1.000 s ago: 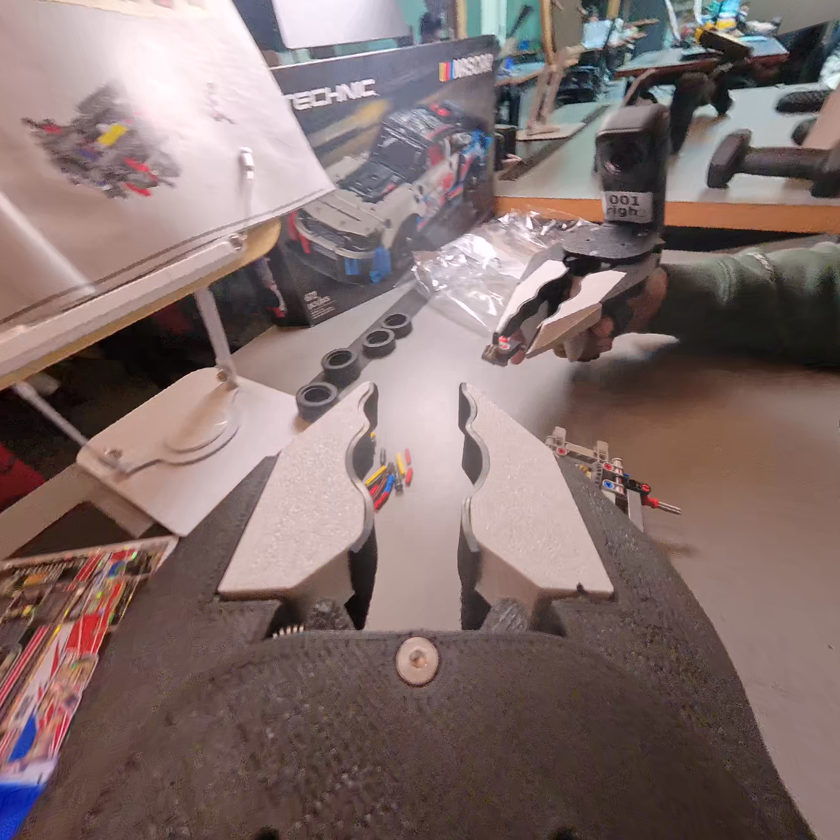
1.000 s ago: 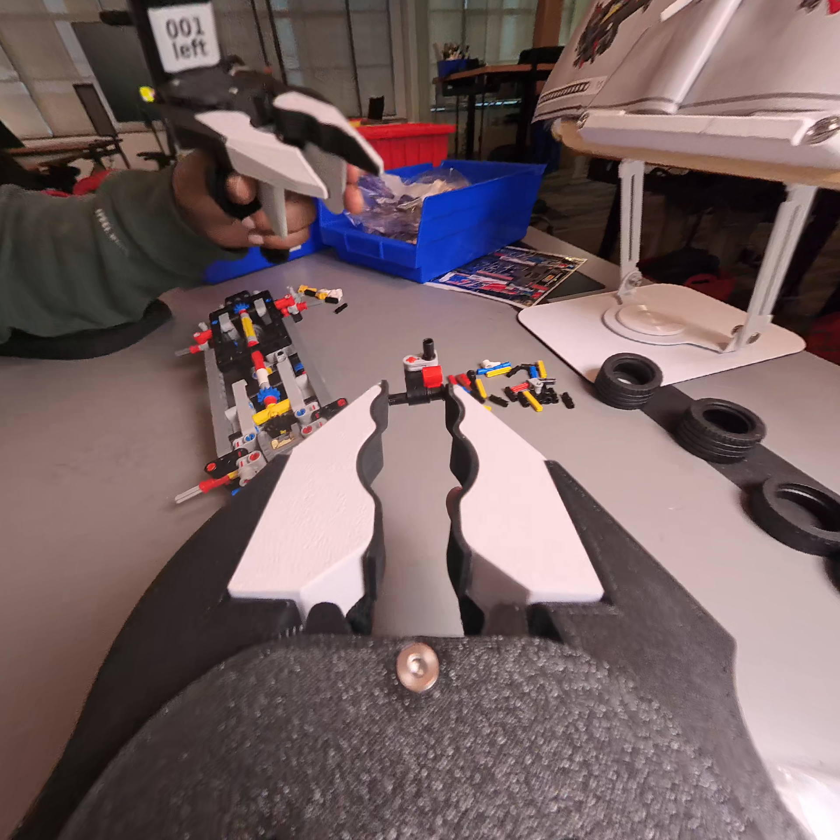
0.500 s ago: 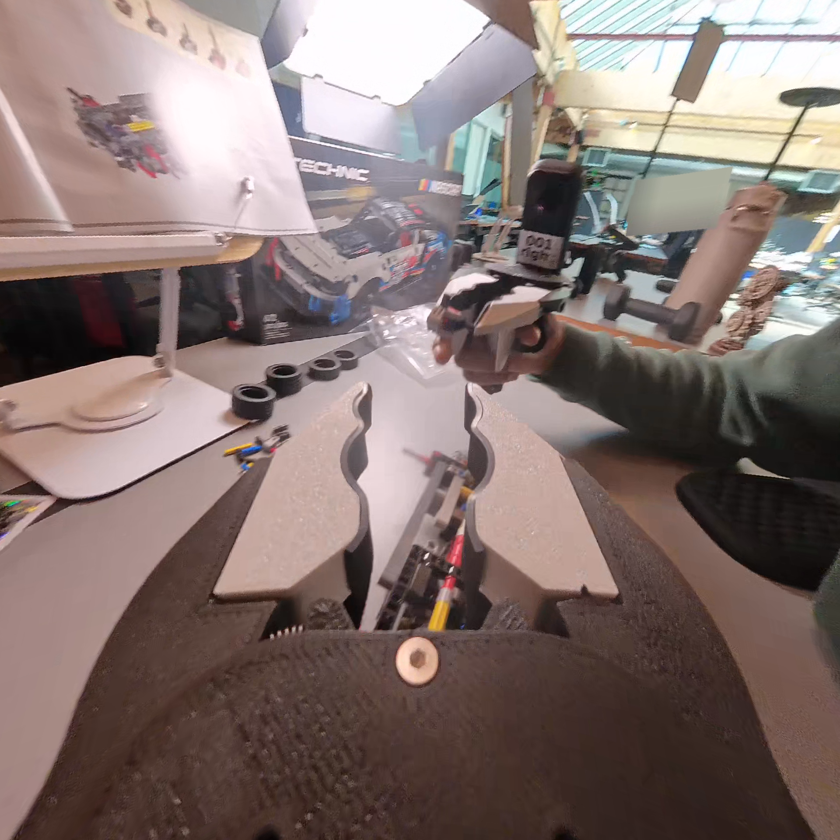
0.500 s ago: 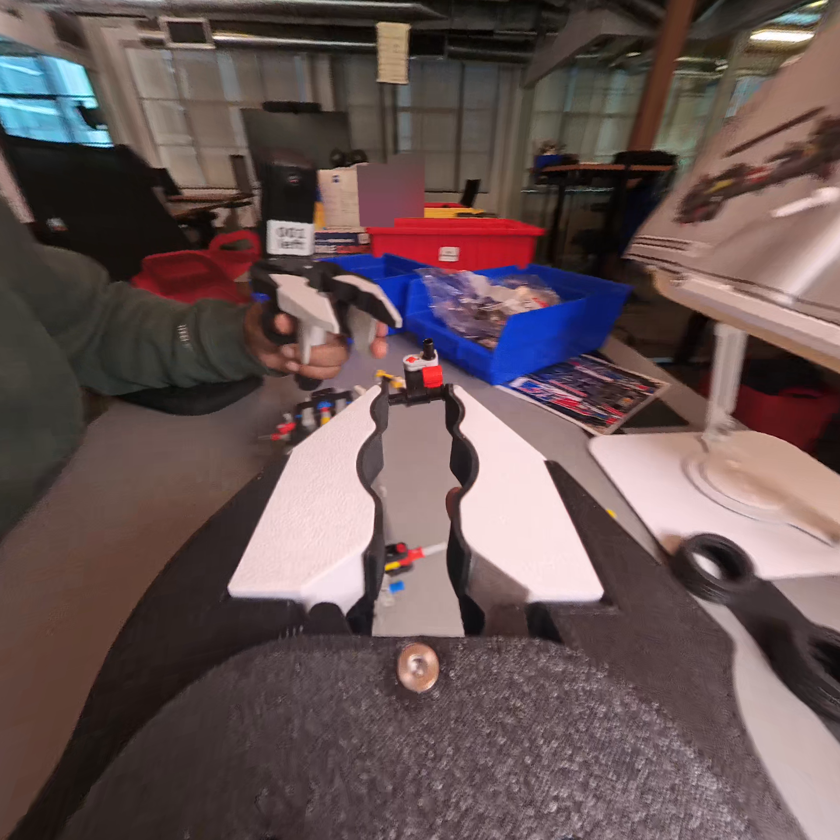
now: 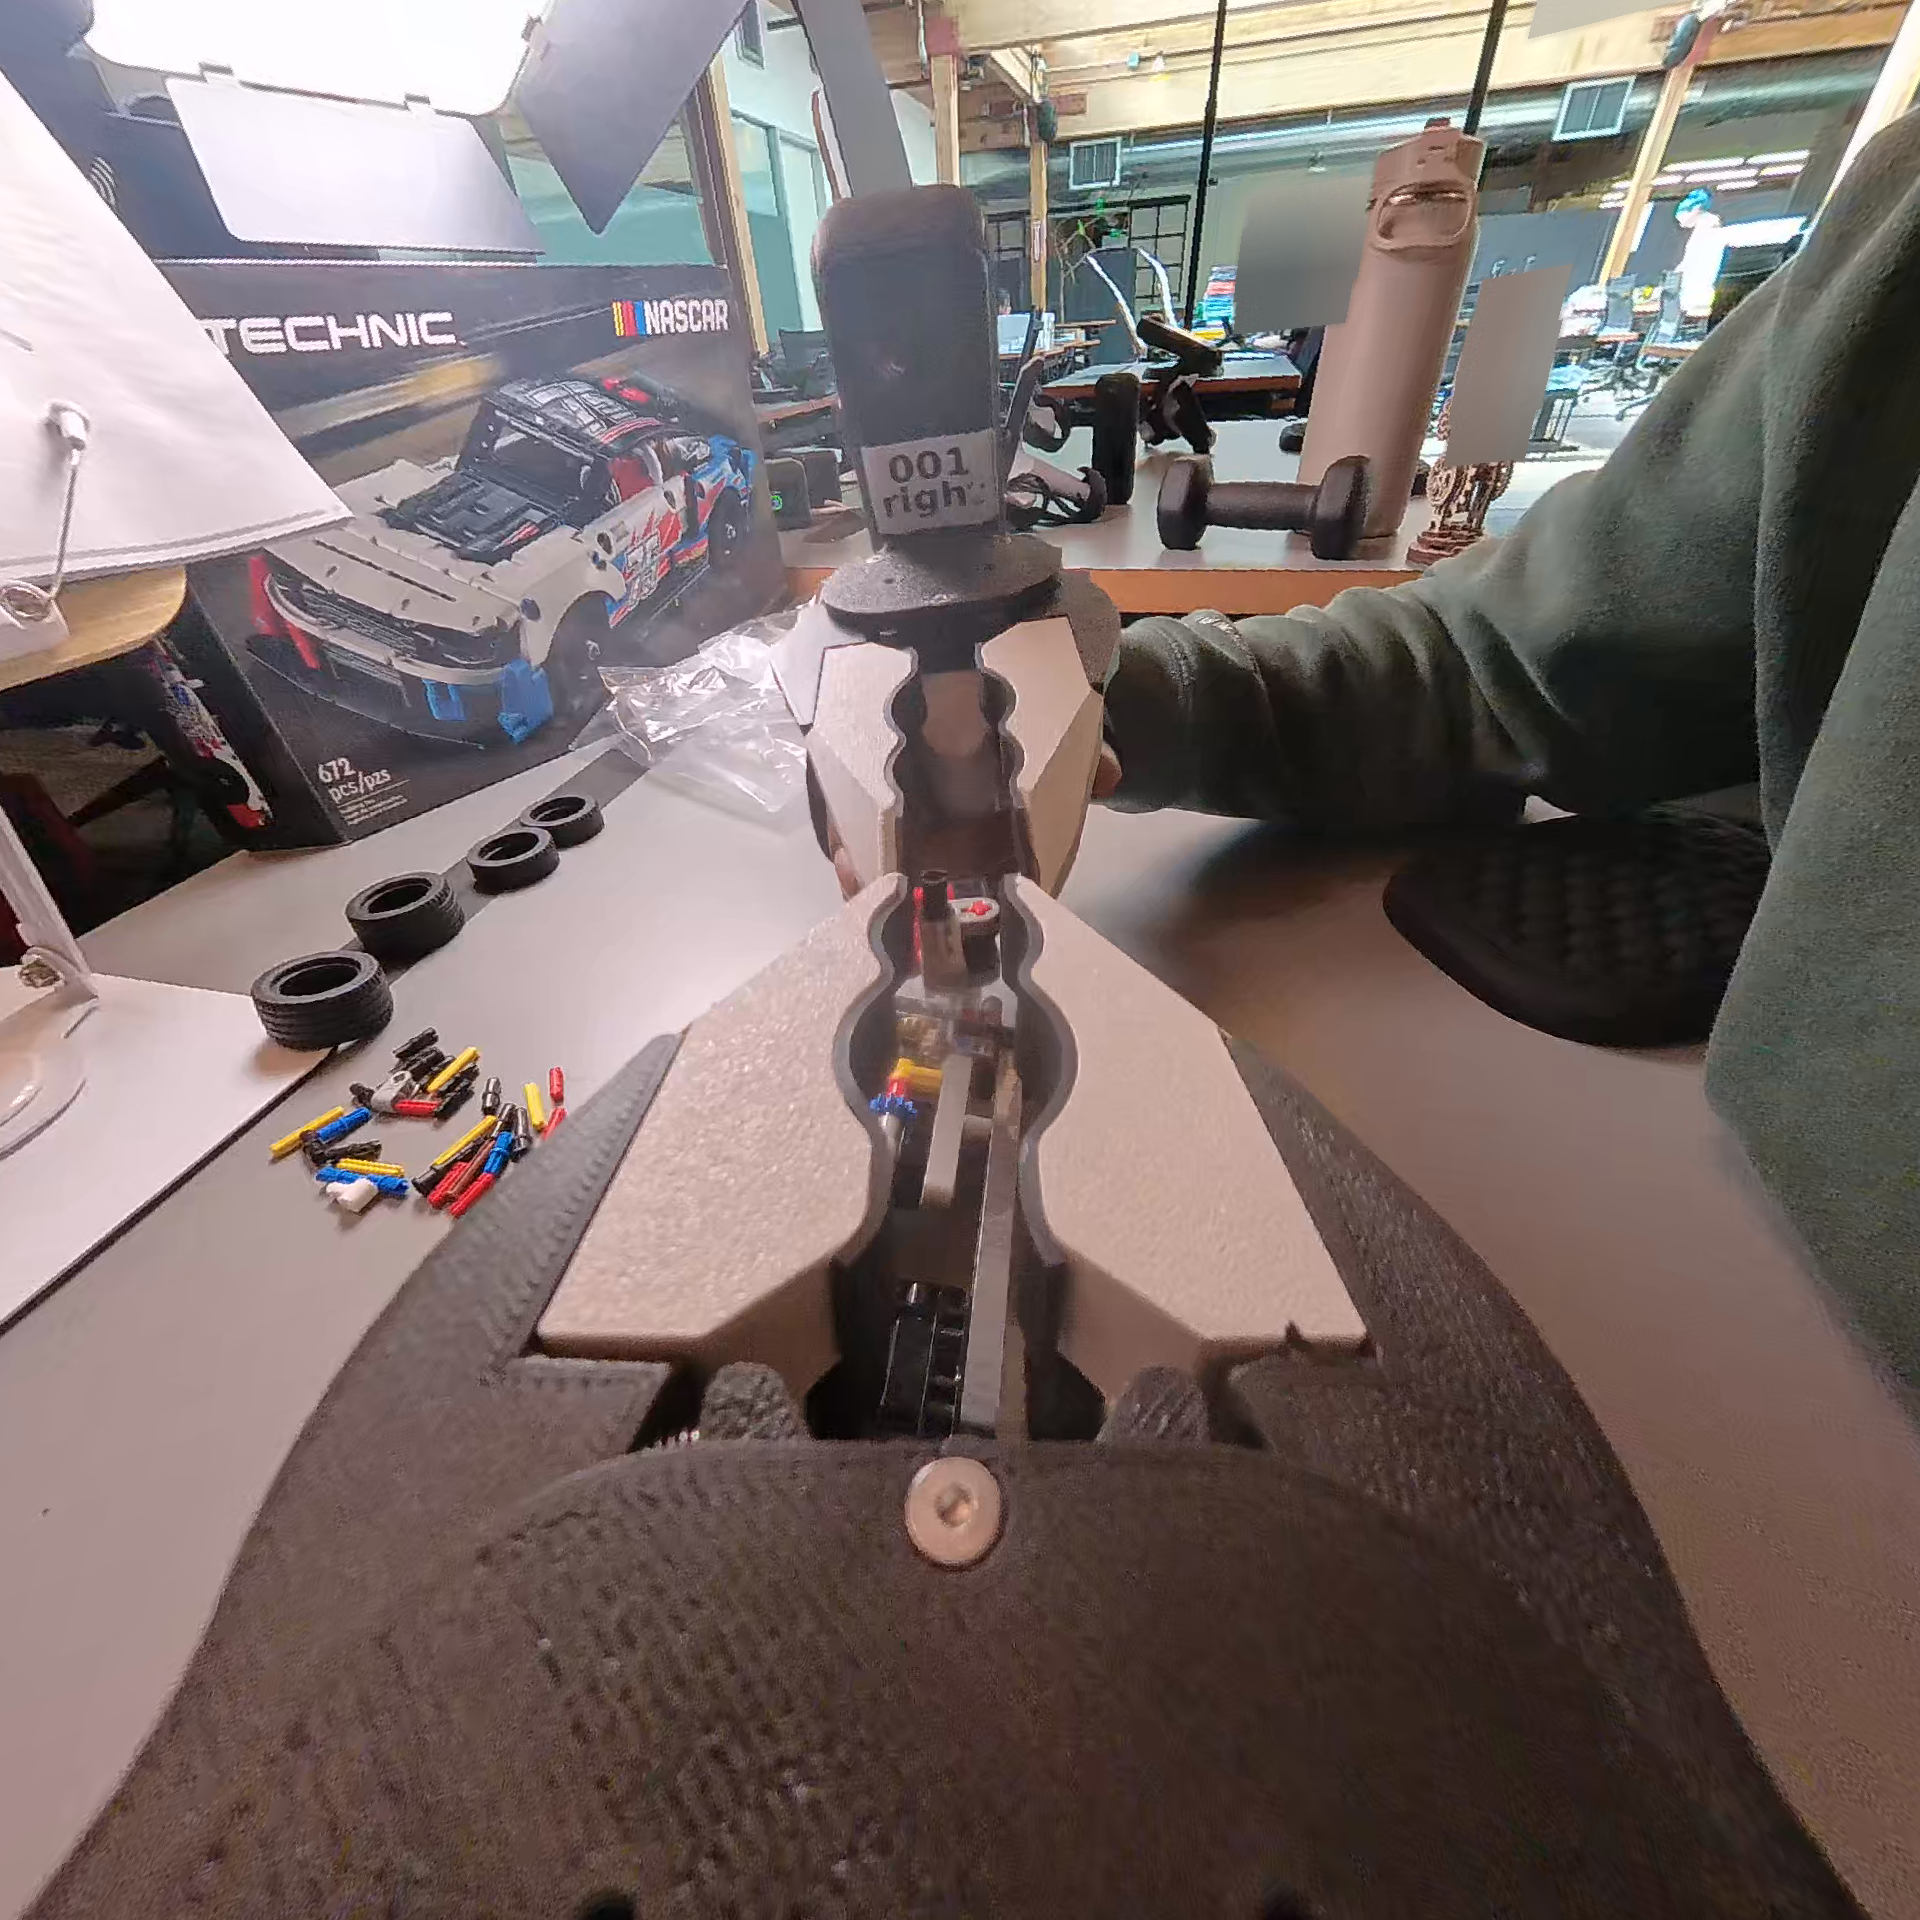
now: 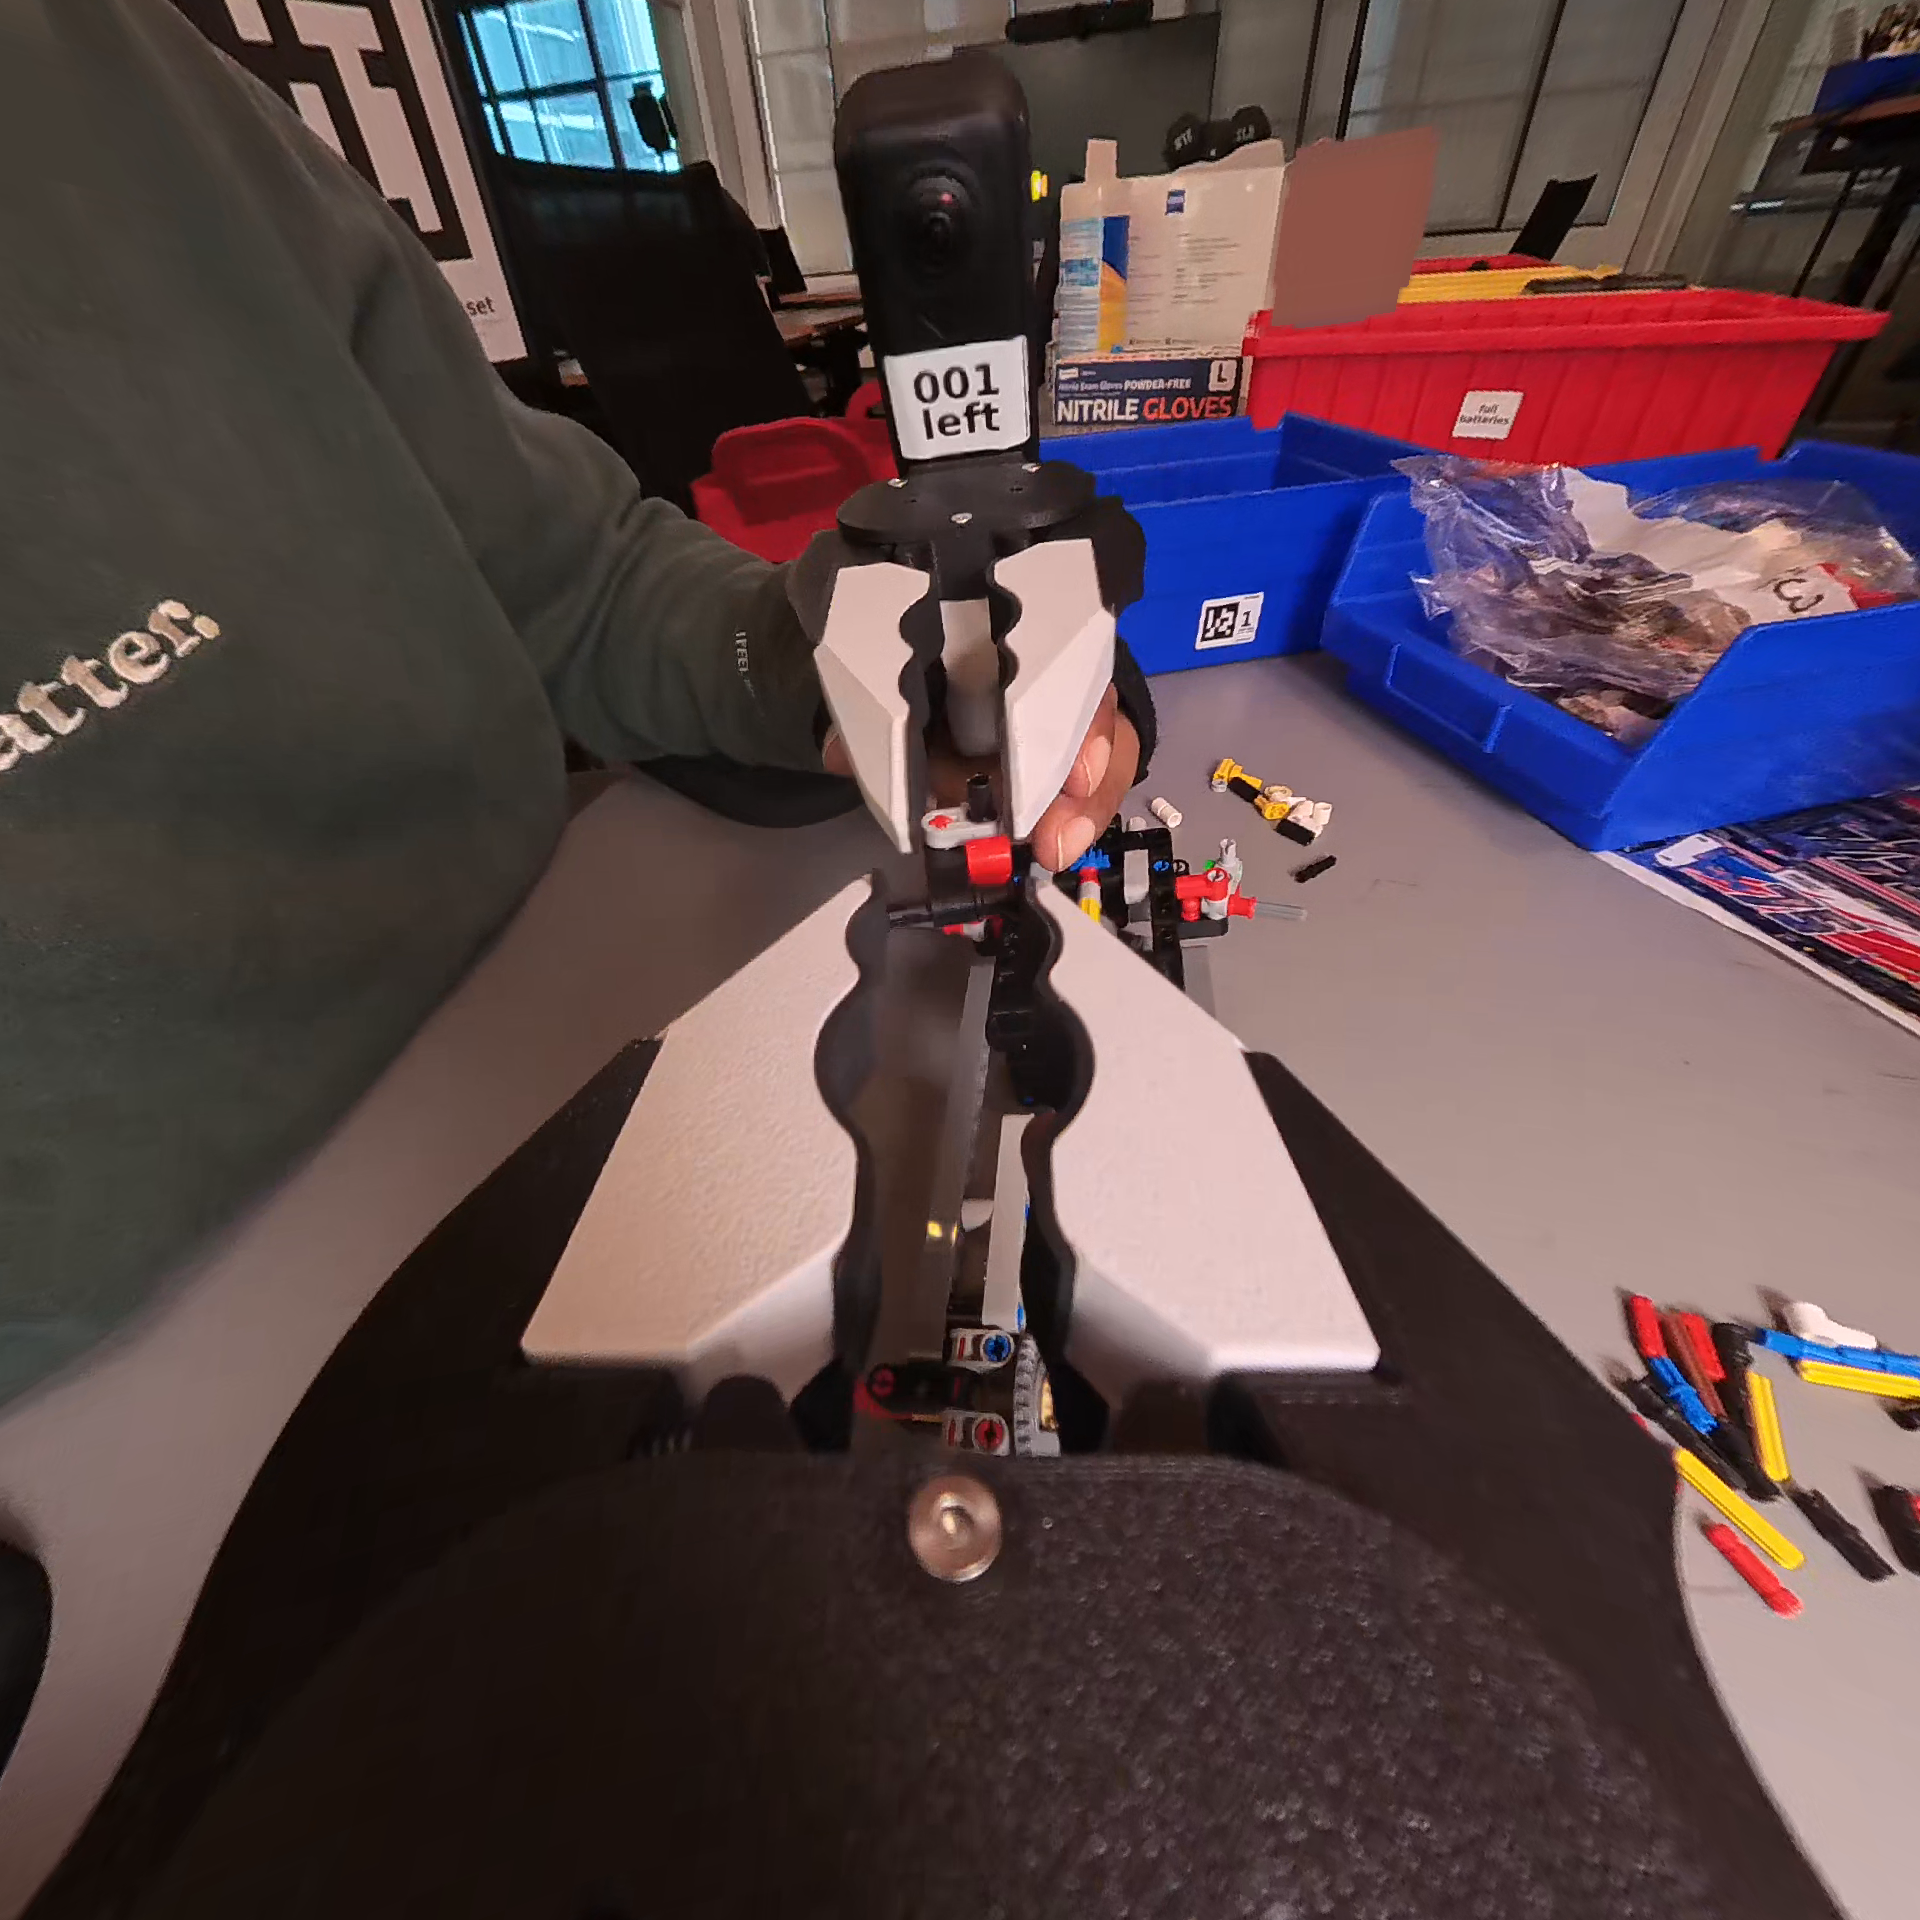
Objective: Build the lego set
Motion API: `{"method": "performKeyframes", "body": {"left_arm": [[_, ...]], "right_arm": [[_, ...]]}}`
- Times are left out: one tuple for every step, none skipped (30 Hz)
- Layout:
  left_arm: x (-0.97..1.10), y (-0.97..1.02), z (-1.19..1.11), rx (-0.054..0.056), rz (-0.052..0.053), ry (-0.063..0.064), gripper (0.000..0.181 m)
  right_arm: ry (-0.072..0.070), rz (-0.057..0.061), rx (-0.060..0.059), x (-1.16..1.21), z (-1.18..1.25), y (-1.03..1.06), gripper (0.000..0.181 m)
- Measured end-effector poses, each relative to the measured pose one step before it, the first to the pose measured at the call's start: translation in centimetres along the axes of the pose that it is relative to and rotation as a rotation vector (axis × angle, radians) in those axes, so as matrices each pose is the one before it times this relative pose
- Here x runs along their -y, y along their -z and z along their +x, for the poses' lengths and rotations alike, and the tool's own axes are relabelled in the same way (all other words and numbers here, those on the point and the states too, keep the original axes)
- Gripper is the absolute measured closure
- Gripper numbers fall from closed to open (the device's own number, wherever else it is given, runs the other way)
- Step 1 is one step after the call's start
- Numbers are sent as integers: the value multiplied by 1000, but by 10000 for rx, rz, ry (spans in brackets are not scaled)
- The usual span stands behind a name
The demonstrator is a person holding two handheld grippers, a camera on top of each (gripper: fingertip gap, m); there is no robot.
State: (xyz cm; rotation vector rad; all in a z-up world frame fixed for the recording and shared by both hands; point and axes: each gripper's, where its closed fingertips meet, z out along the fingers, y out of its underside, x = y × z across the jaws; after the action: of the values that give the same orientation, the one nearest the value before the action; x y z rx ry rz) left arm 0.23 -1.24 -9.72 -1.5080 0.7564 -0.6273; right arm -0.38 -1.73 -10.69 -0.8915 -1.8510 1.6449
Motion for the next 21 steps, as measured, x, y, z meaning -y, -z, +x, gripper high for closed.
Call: {"method": "performKeyframes", "body": {"left_arm": [[17, 44, -96, 94, 21, -29, 168], [25, 5, -42, 76, 23, -33, 168], [74, -7, 10, 43, 43, -22, 168], [102, 20, 15, 40, 65, -25, 168], [130, 52, 9, 36, 72, -33, 168], [108, 87, 21, 11, 66, -11, 168], [105, 88, -19, 18, 58, 19, 169], [86, 80, -69, 44, 52, 21, 169], [53, 71, -38, 29, 41, 14, 169], [43, 69, -33, 23, 33, 1, 169], [5, 70, -70, 59, 18, -31, 169], [1, 50, -73, 77, 5, -57, 169], [23, 39, -3, 31, 20, -68, 168], [42, 49, 51, -19, 28, -50, 168], [64, 78, 0, -15, 42, 16, 164], [65, 95, -28, -45, 57, 103, 155], [8, 83, 32, -114, 33, 180, 149], [-76, 33, 126, -170, -11, 207, 146], [-185, -43, 102, -122, -59, 168, 146], [-275, -136, -15, 13, -106, 68, 148], [-337, -185, 33, 36, -148, -40, 153]], "right_arm": [[-30, 111, -99, 255, 88, 133, 160], [-5, 91, -66, 249, 31, 136, 160], [22, 37, -46, 174, -41, 77, 160], [47, -2, -71, 89, -29, 12, 160], [41, 21, -83, 76, -9, -44, 160], [-1, 47, -50, 83, -40, -55, 160], [-24, 61, -66, 86, 8, -71, 160], [-9, 83, -100, 115, 76, -65, 160], [-2, 64, -60, 87, 19, -44, 160], [-13, 50, -55, 59, 16, -50, 160], [-2, 45, -80, 63, 59, -46, 160], [5, 28, -83, 19, 83, -37, 160], [0, 1, 1, -8, -42, -31, 160], [-3, 19, 29, 14, -85, -8, 160], [31, 26, -10, 20, -20, 39, 160], [25, 46, -43, 53, 40, 101, 160], [-12, 57, -16, 79, 37, 115, 160], [-37, 58, 13, 82, 2, 118, 160], [-23, 47, 32, 61, -31, 63, 160], [-2, -3, 46, -33, -74, -19, 160], [7, -55, 43, -142, -90, -81, 160]]}}
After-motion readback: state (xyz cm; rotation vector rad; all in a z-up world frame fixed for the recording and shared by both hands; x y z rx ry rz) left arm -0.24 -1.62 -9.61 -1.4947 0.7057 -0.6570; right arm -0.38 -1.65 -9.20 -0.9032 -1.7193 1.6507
